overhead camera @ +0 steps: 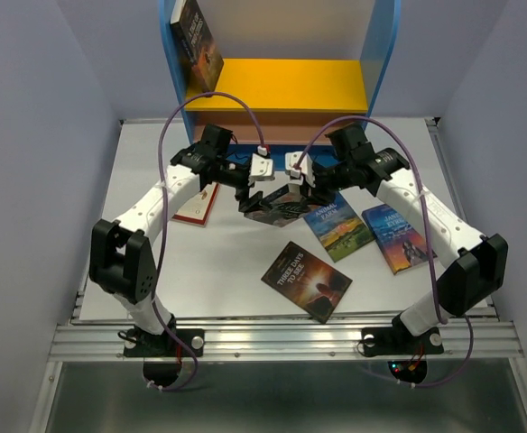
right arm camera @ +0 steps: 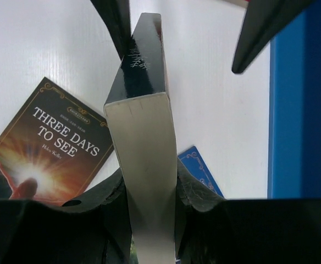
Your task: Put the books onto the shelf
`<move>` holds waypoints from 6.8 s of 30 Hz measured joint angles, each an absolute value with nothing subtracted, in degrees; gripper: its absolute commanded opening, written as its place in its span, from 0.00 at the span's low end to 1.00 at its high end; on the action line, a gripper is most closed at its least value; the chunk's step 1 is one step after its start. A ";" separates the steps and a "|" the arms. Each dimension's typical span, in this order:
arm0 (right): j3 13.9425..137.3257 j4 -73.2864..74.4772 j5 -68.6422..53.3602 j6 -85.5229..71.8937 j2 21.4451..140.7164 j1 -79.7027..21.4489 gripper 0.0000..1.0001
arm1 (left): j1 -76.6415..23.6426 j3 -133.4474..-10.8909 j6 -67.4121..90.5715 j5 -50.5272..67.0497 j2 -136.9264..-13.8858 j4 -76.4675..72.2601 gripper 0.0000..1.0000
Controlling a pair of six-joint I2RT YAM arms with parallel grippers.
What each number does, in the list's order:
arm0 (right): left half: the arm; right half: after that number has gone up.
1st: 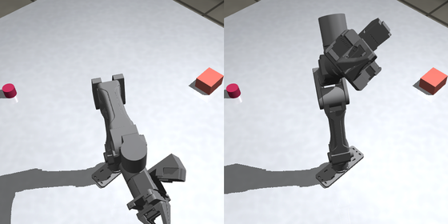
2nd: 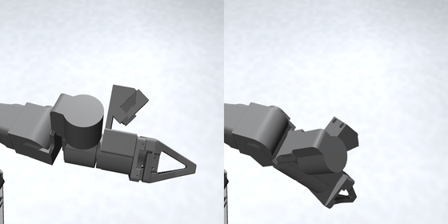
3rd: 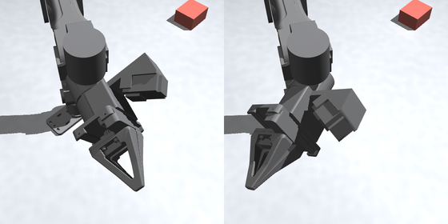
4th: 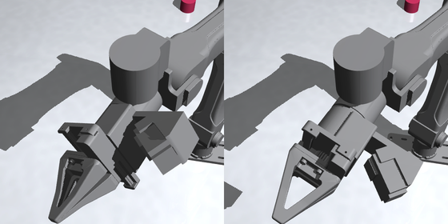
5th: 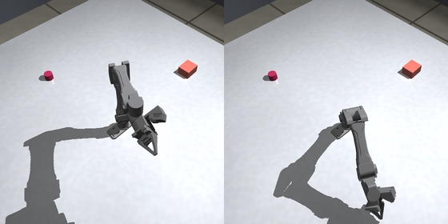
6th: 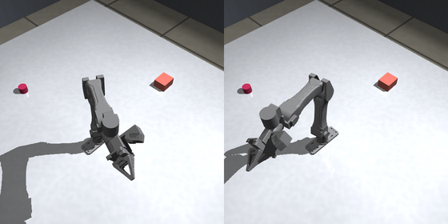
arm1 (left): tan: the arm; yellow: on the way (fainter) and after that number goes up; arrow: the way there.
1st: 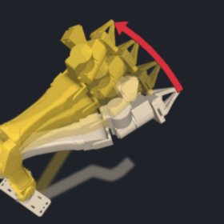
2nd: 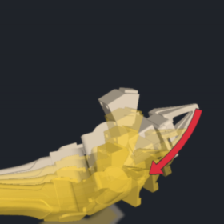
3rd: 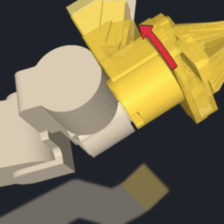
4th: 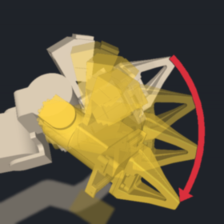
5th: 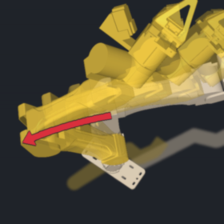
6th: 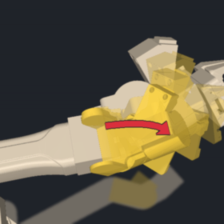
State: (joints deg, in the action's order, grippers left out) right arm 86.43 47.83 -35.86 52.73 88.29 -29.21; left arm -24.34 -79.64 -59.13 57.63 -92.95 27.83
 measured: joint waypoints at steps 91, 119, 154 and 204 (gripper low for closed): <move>66.50 -6.04 26.15 10.55 63.53 -28.58 1.00 | -17.02 -112.49 5.04 -9.21 -115.61 -20.73 0.00; 65.39 -6.33 26.15 11.77 63.53 -28.58 1.00 | -16.19 -101.89 6.85 -16.16 -110.63 -29.54 0.56; 59.57 -4.71 14.83 0.27 64.60 -28.58 1.00 | -21.69 -73.12 19.09 -13.02 -69.45 -8.56 0.99; 52.27 -0.86 1.17 -9.50 78.15 -28.58 1.00 | -26.98 -50.48 35.73 1.02 -97.01 -8.51 0.99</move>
